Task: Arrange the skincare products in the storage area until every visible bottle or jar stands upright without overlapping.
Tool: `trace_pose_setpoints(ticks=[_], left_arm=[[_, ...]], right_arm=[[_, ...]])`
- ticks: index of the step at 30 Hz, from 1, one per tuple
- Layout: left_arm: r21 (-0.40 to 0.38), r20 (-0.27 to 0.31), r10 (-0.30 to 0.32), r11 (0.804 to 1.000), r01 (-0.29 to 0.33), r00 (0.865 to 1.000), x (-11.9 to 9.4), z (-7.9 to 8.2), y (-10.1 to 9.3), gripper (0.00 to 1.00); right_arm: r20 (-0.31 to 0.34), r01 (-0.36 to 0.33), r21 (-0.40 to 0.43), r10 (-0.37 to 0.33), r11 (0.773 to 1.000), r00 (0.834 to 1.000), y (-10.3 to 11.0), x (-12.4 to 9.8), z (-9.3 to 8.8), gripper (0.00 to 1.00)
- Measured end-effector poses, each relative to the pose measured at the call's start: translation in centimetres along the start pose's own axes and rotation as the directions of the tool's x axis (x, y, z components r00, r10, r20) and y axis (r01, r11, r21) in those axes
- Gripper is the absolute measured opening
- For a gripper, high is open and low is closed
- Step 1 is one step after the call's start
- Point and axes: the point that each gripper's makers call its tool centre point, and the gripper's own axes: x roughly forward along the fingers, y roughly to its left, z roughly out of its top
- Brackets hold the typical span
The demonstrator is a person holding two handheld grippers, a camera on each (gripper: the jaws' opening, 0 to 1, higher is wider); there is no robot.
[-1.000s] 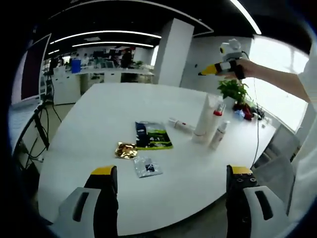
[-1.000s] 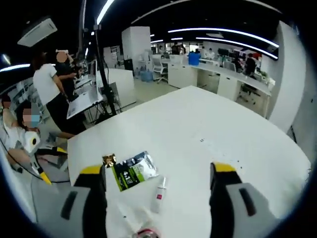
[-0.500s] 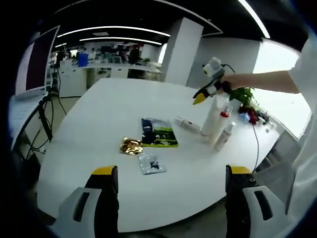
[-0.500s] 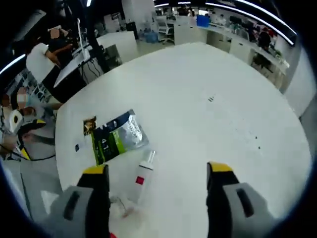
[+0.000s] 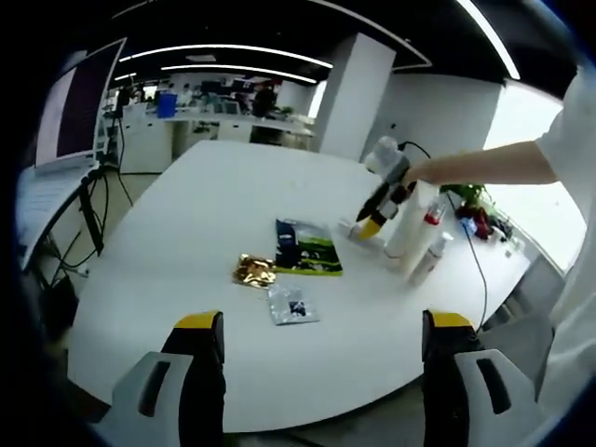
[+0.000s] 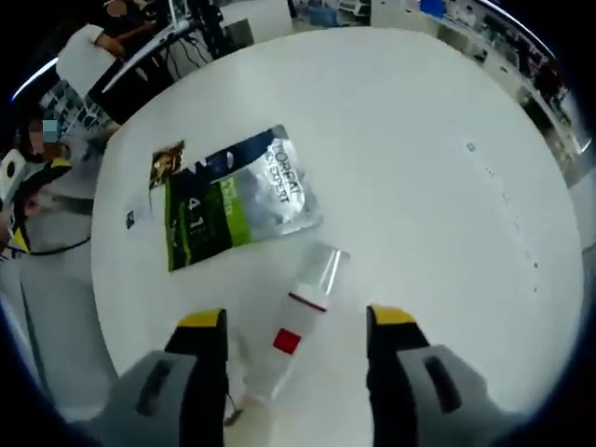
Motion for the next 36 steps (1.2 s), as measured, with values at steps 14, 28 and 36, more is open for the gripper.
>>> trace_pose_setpoints(ticks=[14, 28, 36], left_arm=[[-0.012, -0.003, -0.004, 1.000, 0.004, 1.000, 0.0, -0.1, 0.1, 0.84], [-0.015, -0.006, 0.001, 1.000, -0.001, 1.000, 0.0, -0.1, 0.2, 0.82], [-0.016, -0.009, 0.008, 1.000, -0.008, 1.000, 0.1, -0.1, 0.3, 0.81]], right_arm=[[-0.037, 0.039, -0.034, -0.040, 0.999, 0.998, -1.6, 0.7, 0.0, 0.32], [-0.089, 0.068, -0.164, -0.083, 0.984, 0.993, -2.7, 1.3, -0.3, 0.21], [-0.064, 0.056, -0.183, -0.069, 0.981, 0.996, -2.2, 1.1, -0.4, 0.20]])
